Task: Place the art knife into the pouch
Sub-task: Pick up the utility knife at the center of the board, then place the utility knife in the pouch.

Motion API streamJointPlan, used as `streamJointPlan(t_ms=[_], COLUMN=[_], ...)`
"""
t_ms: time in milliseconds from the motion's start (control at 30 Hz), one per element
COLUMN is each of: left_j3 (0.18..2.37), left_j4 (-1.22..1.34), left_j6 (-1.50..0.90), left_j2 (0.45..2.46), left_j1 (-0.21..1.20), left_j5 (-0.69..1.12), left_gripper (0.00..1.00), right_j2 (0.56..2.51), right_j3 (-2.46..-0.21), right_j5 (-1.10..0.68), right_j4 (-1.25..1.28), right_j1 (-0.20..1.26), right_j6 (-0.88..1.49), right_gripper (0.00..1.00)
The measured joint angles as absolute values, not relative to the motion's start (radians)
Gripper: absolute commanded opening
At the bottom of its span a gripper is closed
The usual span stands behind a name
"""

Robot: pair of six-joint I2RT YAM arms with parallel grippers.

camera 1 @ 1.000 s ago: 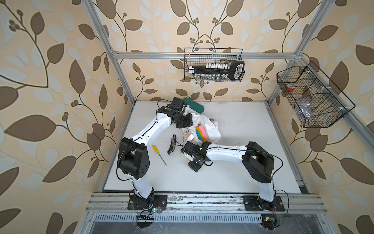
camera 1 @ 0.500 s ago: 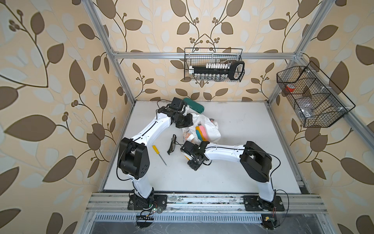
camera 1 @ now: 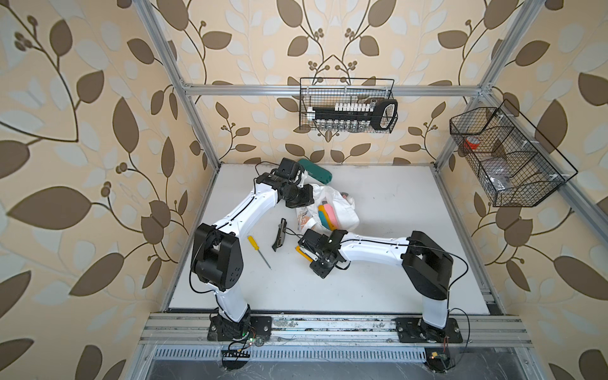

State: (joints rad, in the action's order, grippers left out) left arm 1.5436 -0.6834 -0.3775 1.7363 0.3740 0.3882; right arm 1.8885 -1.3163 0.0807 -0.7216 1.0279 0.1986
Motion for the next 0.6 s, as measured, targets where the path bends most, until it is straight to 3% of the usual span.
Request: streamJointPlan(t_ms=[433, 600], left_j3=[1.544, 1.544], left_j4=[-0.684, -0.684], left_j6=[-0.377, -0.377], left_j2=[1.737, 1.737], left_j1=[0.374, 0.374], left_j5=[0.387, 0.387], left_gripper=[0.0, 0.0], right_j2=[1.398, 1.334], right_j3=[-1.233, -1.279], right_j5=[0.091, 0.126], right_j4=[-0.885, -0.967], right_j1=[1.075, 1.055], right_j6=[0.27, 0.289], right_gripper=[0.36, 0.36])
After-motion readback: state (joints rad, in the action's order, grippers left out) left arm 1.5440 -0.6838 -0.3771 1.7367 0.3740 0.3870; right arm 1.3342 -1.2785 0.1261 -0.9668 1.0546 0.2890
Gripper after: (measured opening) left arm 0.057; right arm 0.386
